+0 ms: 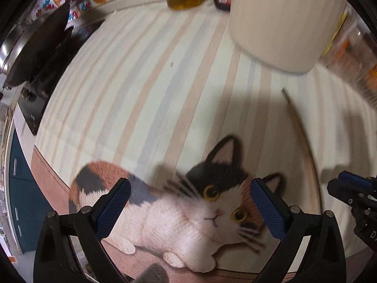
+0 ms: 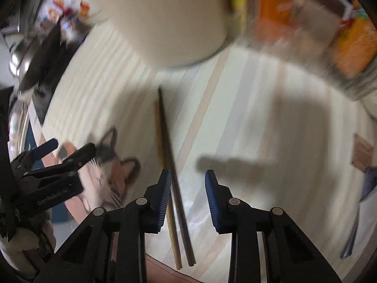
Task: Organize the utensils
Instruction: 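Grasp a dark chopstick with the right tool while the left tool moves over the mat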
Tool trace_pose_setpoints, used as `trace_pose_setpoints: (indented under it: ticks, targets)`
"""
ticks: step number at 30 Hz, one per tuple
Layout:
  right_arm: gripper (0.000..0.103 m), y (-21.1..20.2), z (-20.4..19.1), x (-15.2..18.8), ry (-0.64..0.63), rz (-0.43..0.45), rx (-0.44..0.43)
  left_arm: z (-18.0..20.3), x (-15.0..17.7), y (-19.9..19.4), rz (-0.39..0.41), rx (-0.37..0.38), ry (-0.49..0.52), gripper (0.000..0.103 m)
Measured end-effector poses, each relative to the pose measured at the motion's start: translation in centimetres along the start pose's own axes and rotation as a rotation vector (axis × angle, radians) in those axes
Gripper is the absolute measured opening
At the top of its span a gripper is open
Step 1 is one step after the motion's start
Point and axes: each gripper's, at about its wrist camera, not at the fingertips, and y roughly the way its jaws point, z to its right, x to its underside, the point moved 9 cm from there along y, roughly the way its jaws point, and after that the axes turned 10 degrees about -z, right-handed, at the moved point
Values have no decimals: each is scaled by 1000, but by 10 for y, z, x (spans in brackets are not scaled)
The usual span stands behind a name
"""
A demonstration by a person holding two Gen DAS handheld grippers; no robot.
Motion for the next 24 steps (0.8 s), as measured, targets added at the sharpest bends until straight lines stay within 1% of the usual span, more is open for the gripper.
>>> trace_pose_setpoints:
  ticks: [4, 6, 8, 10, 13, 14, 15, 16, 19, 24]
  targets:
    - [24, 21, -8, 5, -41, -53, 27, -4, 9, 10, -24, -8, -7, 103]
    - [22, 25, -10, 4, -57, -54, 48, -4, 12, 11, -27, -4, -14, 103]
    - [14, 27, -10, 1, -53, -63, 52, -3, 12, 11, -28, 2, -18, 103]
    - [14, 25, -13, -1, -69, -58, 64, -3, 11, 9, -22, -3, -15, 103]
    - [13, 22, -21, -2, -109, -57, 106, 1, 7, 11, -19, -13, -2, 103]
    - [8, 22, -22, -1, -119, -51, 127, 2, 5, 11, -20, -15, 1, 103]
    - [6, 21, -21, -1, -122, -47, 143, 5, 6, 11, -20, -18, 9, 103]
    - [5, 20, -19, -1, -113, -45, 139, 6, 7, 11, -19, -21, 12, 103]
    - [5, 16, -5, 3, -59, -39, 165, 21, 11, 4, -9, -30, 31, 103]
    - [5, 3, 44, 28, 87, -46, 139, 58, 15, -10, -4, 8, 62, 103]
